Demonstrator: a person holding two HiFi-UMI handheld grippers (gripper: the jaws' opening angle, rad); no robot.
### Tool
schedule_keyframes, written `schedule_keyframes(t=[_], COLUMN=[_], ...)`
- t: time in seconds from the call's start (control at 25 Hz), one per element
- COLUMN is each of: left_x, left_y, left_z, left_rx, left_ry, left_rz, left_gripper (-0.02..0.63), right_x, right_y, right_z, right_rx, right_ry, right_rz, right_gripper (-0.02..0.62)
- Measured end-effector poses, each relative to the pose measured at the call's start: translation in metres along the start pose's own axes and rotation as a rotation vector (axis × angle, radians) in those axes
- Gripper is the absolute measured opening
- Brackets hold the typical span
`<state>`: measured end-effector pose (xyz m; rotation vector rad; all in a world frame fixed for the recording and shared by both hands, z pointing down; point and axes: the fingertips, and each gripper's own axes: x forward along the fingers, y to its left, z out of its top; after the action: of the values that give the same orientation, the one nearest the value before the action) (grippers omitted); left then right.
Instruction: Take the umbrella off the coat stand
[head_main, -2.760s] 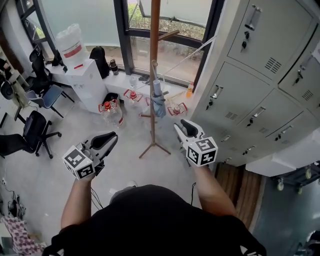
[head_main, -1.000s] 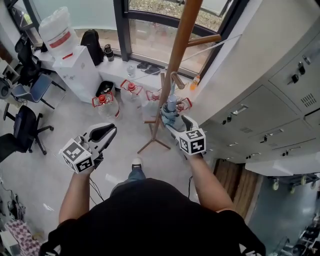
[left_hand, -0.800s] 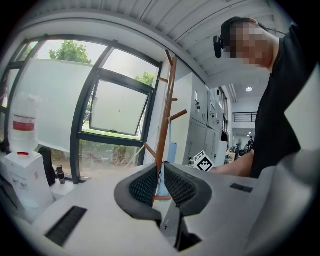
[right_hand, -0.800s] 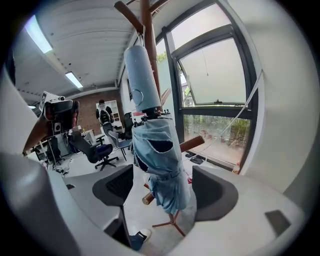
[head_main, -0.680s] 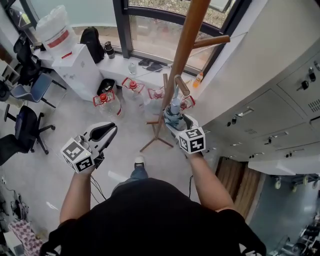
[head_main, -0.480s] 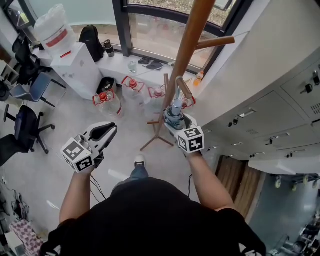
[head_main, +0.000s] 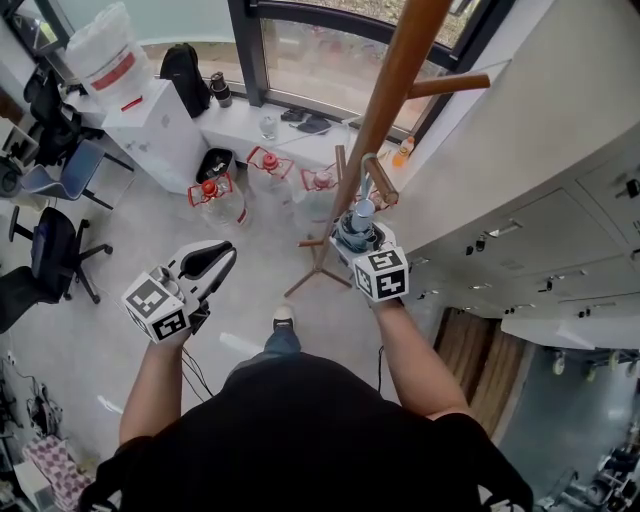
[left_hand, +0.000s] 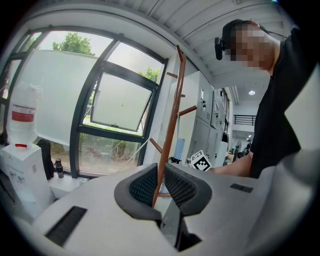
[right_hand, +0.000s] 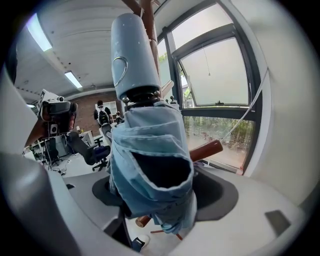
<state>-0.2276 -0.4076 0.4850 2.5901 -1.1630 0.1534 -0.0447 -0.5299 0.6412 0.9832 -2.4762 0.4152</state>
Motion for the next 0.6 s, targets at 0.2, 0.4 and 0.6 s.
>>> schedule_keyframes(t=[0.2,0.4,0.6], left_x=[-0.0007,-0.0003,-0.0054], left_y=[0.0014,0.0012,0.0038], left_z=[-0.0024,-0.0063,-0.0077], left_rx=[-0.002,-0.008,-0.011], left_ry=[0.005,0.013,0.013], left_rz=[-0.005,-0.012,-0.012], left_gripper=[0.06,0.06,0.06], right_x=[0.0035,0.0024,0.0018], right_y=[-0.0024,-0.0026,0.0012], right_z=[0.004,0.0037,0.0045], right_rx=[-0.001,-0.012,-0.028], right_ry=[-0.007,-0.012,-0.008], right_rz=[-0.022,-0.036,-0.041], right_gripper=[0.357,0.332,0.307])
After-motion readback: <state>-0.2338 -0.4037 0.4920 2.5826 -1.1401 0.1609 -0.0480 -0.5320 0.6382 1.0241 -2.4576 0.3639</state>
